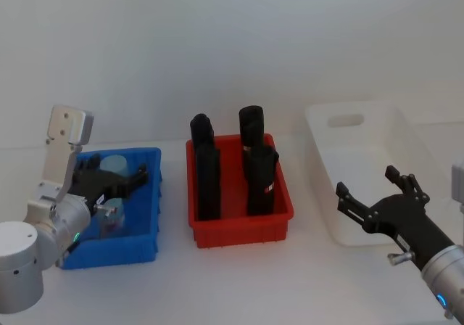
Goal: Pick the cotton swabs from the blue box and place them into the white box.
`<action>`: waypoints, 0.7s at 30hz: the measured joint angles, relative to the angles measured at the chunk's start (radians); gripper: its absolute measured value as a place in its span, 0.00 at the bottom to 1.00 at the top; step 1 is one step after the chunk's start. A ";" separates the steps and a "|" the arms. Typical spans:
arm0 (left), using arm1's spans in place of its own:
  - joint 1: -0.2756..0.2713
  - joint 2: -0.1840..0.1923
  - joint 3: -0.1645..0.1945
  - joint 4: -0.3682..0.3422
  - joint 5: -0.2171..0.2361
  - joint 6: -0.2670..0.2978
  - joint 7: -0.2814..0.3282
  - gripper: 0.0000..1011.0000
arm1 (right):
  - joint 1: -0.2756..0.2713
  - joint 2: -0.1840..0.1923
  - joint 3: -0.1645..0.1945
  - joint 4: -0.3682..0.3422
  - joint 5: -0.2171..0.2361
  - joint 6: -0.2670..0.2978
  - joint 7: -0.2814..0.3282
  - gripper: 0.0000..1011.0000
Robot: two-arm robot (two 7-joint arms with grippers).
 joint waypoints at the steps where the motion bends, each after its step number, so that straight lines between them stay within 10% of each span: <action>1: -0.001 0.000 -0.001 0.002 -0.001 0.006 0.002 0.99 | 0.000 0.000 0.000 0.000 0.000 0.000 0.000 0.99; 21: -0.015 0.003 -0.022 0.061 -0.016 0.068 0.006 0.99 | 0.000 0.000 0.000 0.000 0.000 0.000 0.000 0.99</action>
